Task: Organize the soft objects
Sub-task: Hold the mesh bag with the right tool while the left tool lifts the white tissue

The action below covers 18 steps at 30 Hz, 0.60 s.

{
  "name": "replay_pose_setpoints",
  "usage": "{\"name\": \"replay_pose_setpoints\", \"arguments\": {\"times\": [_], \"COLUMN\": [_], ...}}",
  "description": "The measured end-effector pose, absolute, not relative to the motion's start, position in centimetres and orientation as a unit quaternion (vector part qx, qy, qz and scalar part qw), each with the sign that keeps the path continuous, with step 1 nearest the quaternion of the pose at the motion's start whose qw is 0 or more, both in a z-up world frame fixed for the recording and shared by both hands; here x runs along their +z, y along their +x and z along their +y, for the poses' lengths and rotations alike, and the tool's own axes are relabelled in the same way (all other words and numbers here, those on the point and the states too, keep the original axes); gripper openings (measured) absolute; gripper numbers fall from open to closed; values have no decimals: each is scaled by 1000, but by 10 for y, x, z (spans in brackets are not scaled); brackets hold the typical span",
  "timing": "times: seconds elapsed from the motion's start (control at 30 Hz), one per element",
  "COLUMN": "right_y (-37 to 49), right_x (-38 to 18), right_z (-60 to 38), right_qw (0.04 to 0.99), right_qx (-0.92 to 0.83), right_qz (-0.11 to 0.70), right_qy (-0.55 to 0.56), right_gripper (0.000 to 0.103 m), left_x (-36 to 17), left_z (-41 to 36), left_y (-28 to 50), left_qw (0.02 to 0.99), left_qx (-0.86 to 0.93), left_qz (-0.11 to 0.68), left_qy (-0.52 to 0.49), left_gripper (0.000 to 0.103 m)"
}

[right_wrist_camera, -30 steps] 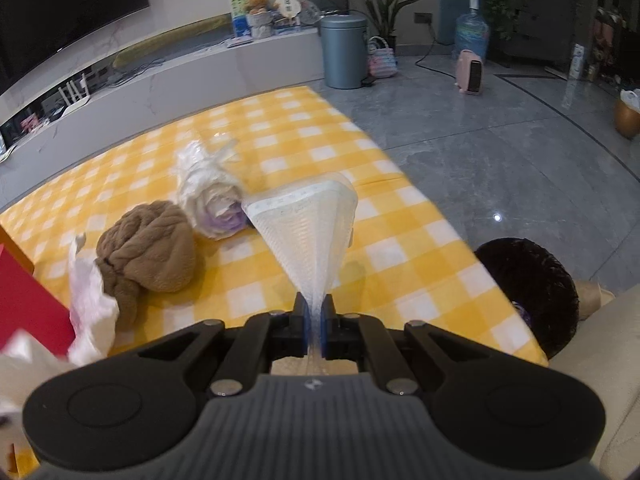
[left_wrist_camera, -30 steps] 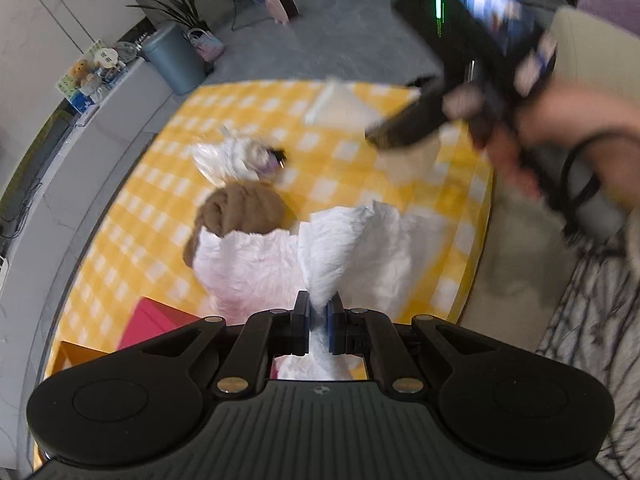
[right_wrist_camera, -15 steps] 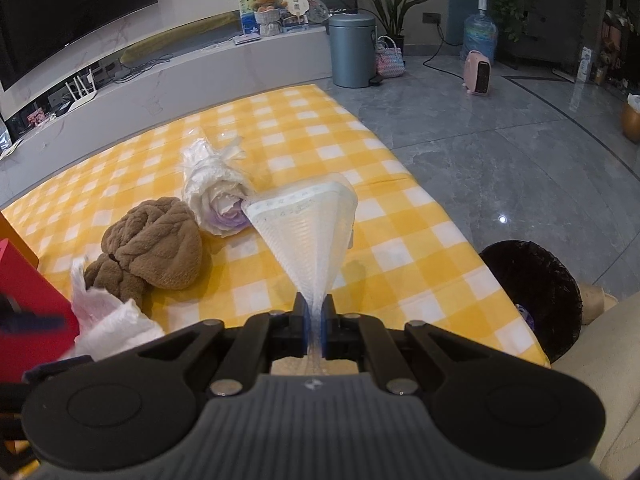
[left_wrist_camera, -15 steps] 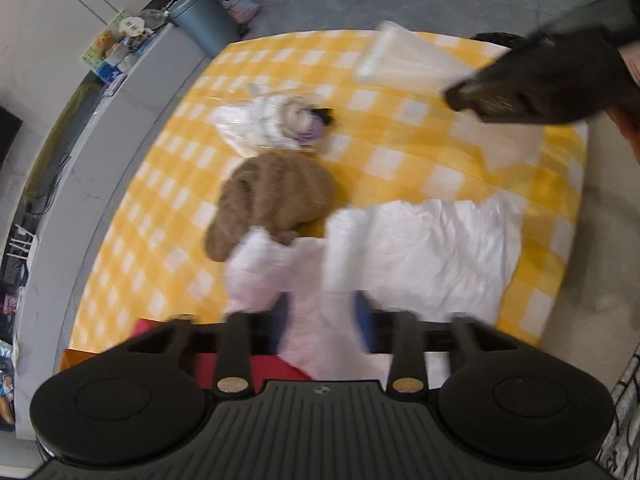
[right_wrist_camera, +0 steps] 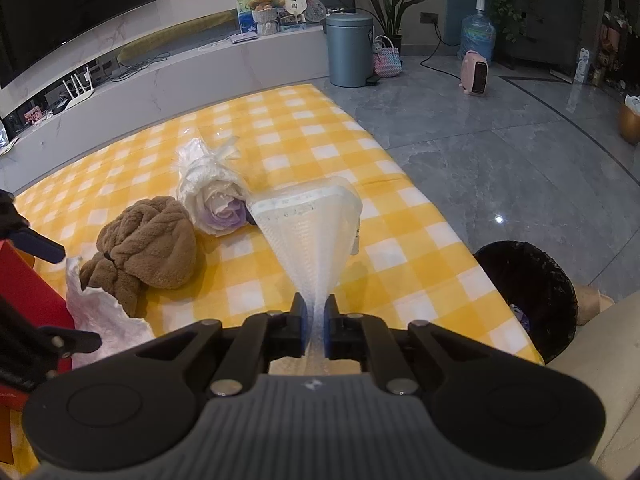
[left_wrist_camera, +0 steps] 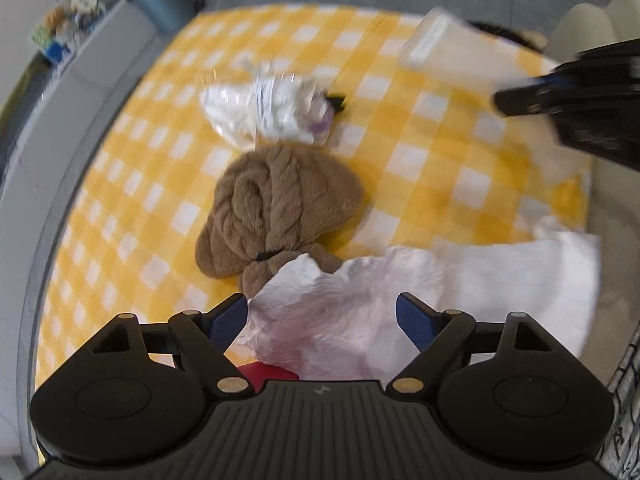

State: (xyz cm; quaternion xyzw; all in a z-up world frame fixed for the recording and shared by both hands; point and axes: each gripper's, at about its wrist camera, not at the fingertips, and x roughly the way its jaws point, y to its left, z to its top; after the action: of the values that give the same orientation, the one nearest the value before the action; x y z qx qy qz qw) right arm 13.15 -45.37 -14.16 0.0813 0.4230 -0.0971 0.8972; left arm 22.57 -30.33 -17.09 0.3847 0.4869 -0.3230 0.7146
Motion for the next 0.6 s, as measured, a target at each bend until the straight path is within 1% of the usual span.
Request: {"name": "replay_pose_setpoints", "arguments": {"times": [0.03, 0.07, 0.1, 0.13, 0.17, 0.2, 0.27, 0.5, 0.53, 0.57, 0.6], "right_y": [132, 132, 132, 132, 132, 132, 132, 130, 129, 129, 128], "right_x": [-142, -142, -142, -142, -141, -141, -141, -137, -136, -136, -135], "right_z": [-454, -454, -454, -454, -454, -453, -453, -455, -456, -457, -459], "right_qw": [897, 897, 898, 898, 898, 898, 899, 901, 901, 901, 901], "right_qx": [-97, -97, -96, -95, -94, -93, -92, -94, -94, -95, -97], "right_qz": [423, 423, 423, 422, 422, 422, 422, 415, 415, 415, 414], "right_qy": [81, 81, 81, 81, 81, 80, 79, 79, 80, 82, 84], "right_gripper": [6, 6, 6, 7, 7, 7, 7, 7, 7, 7, 7], "left_x": [-176, -179, -182, -183, -181, -177, -168, -114, -113, -113, -115], "left_z": [-304, -304, -304, -303, -301, -299, -298, -296, -298, -300, -303], "left_y": [228, 229, 230, 230, 229, 227, 222, 178, 172, 165, 156], "left_qw": [712, 710, 708, 706, 704, 706, 708, 716, 711, 703, 700], "left_qx": [-313, -302, -291, -282, -284, -286, -290, -355, -365, -375, -382], "left_qz": [495, 503, 514, 522, 525, 521, 521, 514, 519, 524, 525], "left_qy": [388, 390, 388, 386, 385, 385, 379, 312, 304, 300, 297], "left_gripper": [85, 57, 25, 16, 11, 7, 5, 5, 6, 10, 21]}}
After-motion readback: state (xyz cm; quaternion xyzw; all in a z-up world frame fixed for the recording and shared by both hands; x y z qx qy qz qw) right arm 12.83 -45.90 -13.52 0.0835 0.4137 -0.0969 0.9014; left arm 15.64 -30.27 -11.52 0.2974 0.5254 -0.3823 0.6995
